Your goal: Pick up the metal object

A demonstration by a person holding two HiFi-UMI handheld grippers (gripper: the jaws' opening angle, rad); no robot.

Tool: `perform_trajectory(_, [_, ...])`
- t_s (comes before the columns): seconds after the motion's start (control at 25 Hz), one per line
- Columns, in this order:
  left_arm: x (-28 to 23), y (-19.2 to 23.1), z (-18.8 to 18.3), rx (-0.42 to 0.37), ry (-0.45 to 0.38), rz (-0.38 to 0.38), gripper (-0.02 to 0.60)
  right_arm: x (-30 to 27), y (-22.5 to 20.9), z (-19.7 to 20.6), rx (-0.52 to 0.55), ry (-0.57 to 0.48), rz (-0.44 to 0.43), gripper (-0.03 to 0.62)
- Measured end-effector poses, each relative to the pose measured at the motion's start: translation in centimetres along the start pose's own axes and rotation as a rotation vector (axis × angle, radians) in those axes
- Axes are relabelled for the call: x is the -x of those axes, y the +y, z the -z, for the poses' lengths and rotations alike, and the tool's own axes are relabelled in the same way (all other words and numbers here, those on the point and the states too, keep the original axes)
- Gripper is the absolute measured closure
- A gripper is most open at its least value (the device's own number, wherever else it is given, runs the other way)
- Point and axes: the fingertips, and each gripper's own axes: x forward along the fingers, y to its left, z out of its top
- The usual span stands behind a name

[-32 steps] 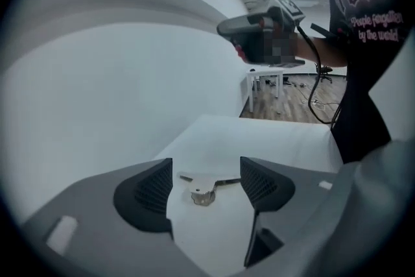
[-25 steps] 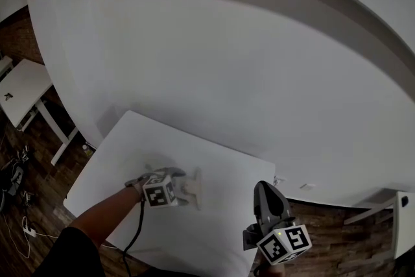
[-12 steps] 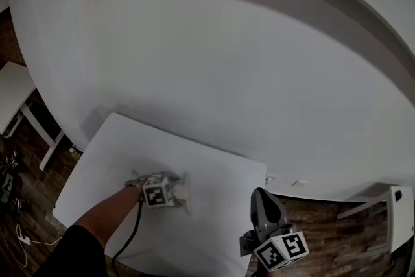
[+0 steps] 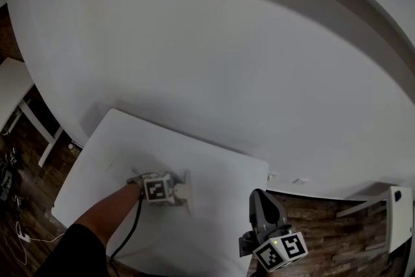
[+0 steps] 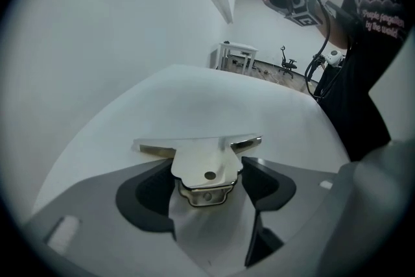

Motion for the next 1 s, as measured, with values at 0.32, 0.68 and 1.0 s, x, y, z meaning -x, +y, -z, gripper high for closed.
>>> perform_trajectory(0.32, [0.0,-0.1,-0.6,0.011,-0.043,-0.01,0.291,0.2,0.1,0.2,-0.004,0.003,-0.002,0.582])
perform_trajectory(0.68, [4.5,-0.9,-4.5,0.085,-0.198,-0.085,0.295,-0.2,0.8,-0.3,0.0,-0.015,-0.027,0.582])
perform_trajectory(1.0, [15.8,-2.9,-9.3,0.151,-0.324,-0.231,0.295,-0.5,2.4,-1.2,-0.001,-0.042,-0.079,0.582])
